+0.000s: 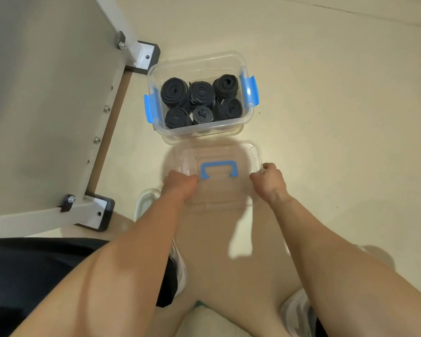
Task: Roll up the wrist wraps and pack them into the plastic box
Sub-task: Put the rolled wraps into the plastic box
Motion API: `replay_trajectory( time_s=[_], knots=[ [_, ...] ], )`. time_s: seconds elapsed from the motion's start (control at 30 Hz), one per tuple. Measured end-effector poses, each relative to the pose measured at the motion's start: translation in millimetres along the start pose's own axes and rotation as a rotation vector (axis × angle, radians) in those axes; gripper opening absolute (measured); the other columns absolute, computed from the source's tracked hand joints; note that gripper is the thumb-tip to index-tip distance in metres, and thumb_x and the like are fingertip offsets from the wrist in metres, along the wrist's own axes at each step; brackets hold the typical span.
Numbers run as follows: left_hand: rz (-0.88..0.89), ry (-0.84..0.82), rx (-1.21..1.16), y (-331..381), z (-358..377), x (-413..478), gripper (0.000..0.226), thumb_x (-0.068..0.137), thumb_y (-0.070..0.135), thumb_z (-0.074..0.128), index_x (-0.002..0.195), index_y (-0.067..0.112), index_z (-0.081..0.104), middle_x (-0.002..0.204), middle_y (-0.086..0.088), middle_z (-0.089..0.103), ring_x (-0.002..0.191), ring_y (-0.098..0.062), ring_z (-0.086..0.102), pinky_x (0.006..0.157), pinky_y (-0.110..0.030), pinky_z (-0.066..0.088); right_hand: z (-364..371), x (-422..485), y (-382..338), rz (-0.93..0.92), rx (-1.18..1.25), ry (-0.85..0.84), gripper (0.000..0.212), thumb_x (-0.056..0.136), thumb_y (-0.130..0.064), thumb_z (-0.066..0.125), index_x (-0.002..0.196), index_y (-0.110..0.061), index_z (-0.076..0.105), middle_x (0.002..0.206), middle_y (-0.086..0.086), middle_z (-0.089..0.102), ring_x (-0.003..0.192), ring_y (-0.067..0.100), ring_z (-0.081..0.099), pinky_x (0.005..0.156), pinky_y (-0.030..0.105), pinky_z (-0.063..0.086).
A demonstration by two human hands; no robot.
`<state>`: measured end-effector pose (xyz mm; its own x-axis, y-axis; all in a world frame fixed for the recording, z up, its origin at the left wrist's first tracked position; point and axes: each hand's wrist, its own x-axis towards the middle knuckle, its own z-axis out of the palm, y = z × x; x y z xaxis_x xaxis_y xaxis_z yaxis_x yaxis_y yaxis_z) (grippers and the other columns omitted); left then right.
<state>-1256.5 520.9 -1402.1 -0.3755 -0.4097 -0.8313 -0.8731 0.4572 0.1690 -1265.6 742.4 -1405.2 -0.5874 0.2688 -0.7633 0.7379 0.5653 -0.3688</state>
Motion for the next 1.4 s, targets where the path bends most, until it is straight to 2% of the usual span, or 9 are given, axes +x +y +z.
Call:
replay_trajectory(
  time_s=[0.13, 0.3, 0.47, 0.63, 0.73, 0.83, 1.0, 1.27, 1.4],
  knots=[
    [0.042, 0.001, 0.058, 2.7, -5.1, -6.6, 0.046, 0.092, 0.036, 0.057, 0.126, 0.005, 0.054, 0.115, -0.014, 0.066, 0.099, -0.034, 0.067, 0.076, -0.036, 0.054, -21.1, 2.2, 4.5, -0.003, -0.008, 0.067, 0.036, 0.091, -0.02, 0.052, 0.126, -0.009, 0.053, 0.123, 0.011, 0.062, 0.103, 0.031, 0.059, 0.082, 0.035, 0.044],
    [0.06, 0.035, -0.047, 18.7, -31.0, -41.7, 0.02, 0.091, 0.023, 0.055, 0.096, 0.005, 0.061, 0.096, -0.015, 0.069, 0.085, -0.033, 0.07, 0.082, -0.042, 0.062, -60.3, -23.2, -1.2, -0.026, 0.006, 0.201, 0.013, 0.094, -0.02, 0.051, 0.104, -0.012, 0.053, 0.113, 0.008, 0.063, 0.092, 0.028, 0.055, 0.077, 0.032, 0.039],
    [0.066, 0.098, -0.365, 34.2, -70.3, -82.4, 0.023, 0.091, 0.004, 0.044, 0.088, -0.004, 0.065, 0.079, -0.023, 0.074, 0.054, -0.029, 0.064, 0.051, -0.031, 0.054, -99.3, -67.3, -25.0, -0.15, 0.198, 0.303, 0.012, 0.089, -0.012, 0.048, 0.093, -0.015, 0.059, 0.094, 0.004, 0.066, 0.082, 0.027, 0.058, 0.073, 0.033, 0.045],
    [0.131, 0.103, -0.571, 37.8, -123.5, -110.1, 0.024, 0.09, 0.021, 0.052, 0.093, 0.001, 0.066, 0.08, -0.022, 0.075, 0.058, -0.03, 0.068, 0.047, -0.029, 0.053, -127.5, -101.7, -53.0, -0.272, 0.561, 0.126, 0.018, 0.088, -0.01, 0.047, 0.086, -0.014, 0.064, 0.078, 0.007, 0.063, 0.068, 0.025, 0.055, 0.067, 0.035, 0.049],
    [0.22, 0.138, -0.6, 40.7, -143.9, -110.8, 0.018, 0.09, 0.025, 0.07, 0.094, 0.007, 0.067, 0.089, -0.018, 0.074, 0.063, -0.029, 0.066, 0.064, -0.037, 0.062, -131.0, -108.1, -71.9, -0.322, 0.584, 0.068, 0.018, 0.089, -0.014, 0.05, 0.094, -0.01, 0.067, 0.081, 0.005, 0.065, 0.069, 0.024, 0.057, 0.068, 0.034, 0.05],
    [0.29, 0.191, -0.62, 42.2, -151.1, -100.4, 0.01, 0.085, 0.012, 0.078, 0.086, 0.014, 0.068, 0.091, -0.012, 0.073, 0.076, -0.029, 0.068, 0.084, -0.041, 0.062, -122.4, -95.8, -89.8, -0.339, 0.55, 0.074, 0.009, 0.089, -0.01, 0.059, 0.092, -0.013, 0.067, 0.09, 0.007, 0.069, 0.07, 0.025, 0.063, 0.067, 0.035, 0.054],
    [0.276, 0.278, -0.631, 49.5, -145.3, -57.7, 0.019, 0.083, 0.017, 0.079, 0.1, 0.022, 0.073, 0.101, -0.007, 0.075, 0.083, -0.03, 0.071, 0.091, -0.042, 0.06, -98.2, -53.0, -116.3, -0.327, 0.395, 0.142, 0.018, 0.08, -0.012, 0.065, 0.092, -0.026, 0.069, 0.087, 0.0, 0.075, 0.085, 0.028, 0.073, 0.085, 0.046, 0.061],
    [0.223, 0.36, -0.605, 85.4, -128.0, 10.2, 0.034, 0.081, 0.037, 0.08, 0.112, 0.023, 0.073, 0.106, -0.003, 0.074, 0.094, -0.031, 0.071, 0.091, -0.039, 0.058, -66.1, 15.9, -155.7, -0.37, 0.229, 0.286, 0.026, 0.084, -0.012, 0.065, 0.109, -0.021, 0.066, 0.1, -0.005, 0.07, 0.088, 0.02, 0.064, 0.079, 0.028, 0.048],
    [0.193, 0.397, -0.649, 88.5, -123.5, 27.0, 0.028, 0.083, 0.035, 0.079, 0.108, 0.023, 0.074, 0.104, 0.004, 0.07, 0.082, -0.016, 0.063, 0.081, -0.027, 0.049, -55.7, 27.8, -159.2, -0.423, 0.138, 0.342, 0.019, 0.086, -0.016, 0.066, 0.104, -0.018, 0.067, 0.103, -0.008, 0.066, 0.086, 0.019, 0.061, 0.076, 0.026, 0.042]
  ],
)
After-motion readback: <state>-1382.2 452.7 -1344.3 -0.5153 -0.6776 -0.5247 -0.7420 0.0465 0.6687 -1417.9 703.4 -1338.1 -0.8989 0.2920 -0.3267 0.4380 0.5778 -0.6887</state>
